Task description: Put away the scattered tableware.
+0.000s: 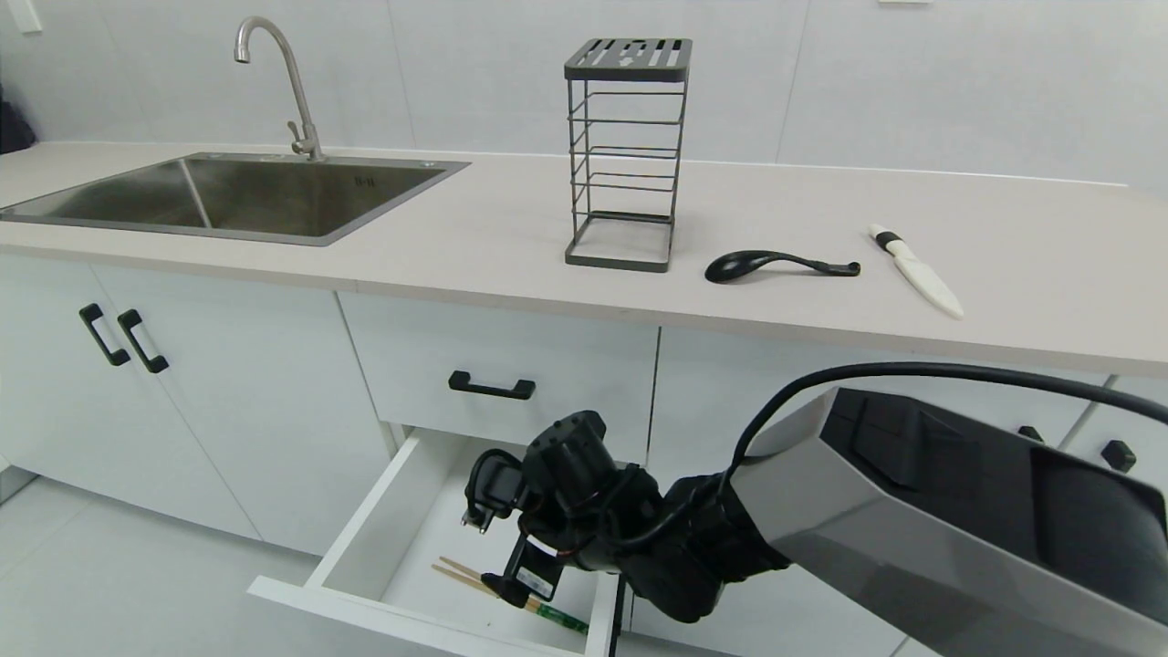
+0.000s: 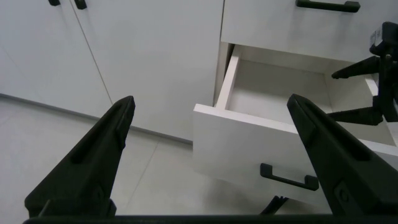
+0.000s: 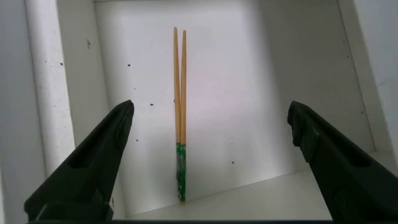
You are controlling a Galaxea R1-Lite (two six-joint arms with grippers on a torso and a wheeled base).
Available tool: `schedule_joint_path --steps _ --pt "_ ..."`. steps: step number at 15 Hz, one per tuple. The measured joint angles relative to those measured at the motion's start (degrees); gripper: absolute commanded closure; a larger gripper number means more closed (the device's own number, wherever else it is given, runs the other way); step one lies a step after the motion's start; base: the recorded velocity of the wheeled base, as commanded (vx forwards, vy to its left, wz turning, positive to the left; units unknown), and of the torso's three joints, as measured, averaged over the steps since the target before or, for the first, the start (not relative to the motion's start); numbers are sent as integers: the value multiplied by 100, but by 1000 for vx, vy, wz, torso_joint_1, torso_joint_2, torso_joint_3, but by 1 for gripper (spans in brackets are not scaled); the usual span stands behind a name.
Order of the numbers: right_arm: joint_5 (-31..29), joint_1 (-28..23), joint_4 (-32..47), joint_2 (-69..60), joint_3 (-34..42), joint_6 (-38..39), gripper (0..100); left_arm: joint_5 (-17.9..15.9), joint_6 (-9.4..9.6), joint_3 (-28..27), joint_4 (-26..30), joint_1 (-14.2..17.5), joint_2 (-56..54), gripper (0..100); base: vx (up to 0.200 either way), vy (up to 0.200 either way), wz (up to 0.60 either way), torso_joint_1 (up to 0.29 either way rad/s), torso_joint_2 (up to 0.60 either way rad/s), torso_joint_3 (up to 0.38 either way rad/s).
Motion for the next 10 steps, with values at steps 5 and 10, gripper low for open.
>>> schedule_joint_path --steps 5,10 --pt "-13 194 -174 -488 446 -101 0 0 -1 2 0 0 0 0 0 0 0 0 0 0" --pt "-11 354 -130 -750 592 -105 0 0 0 2 0 0 0 0 0 0 0 202 -364 -150"
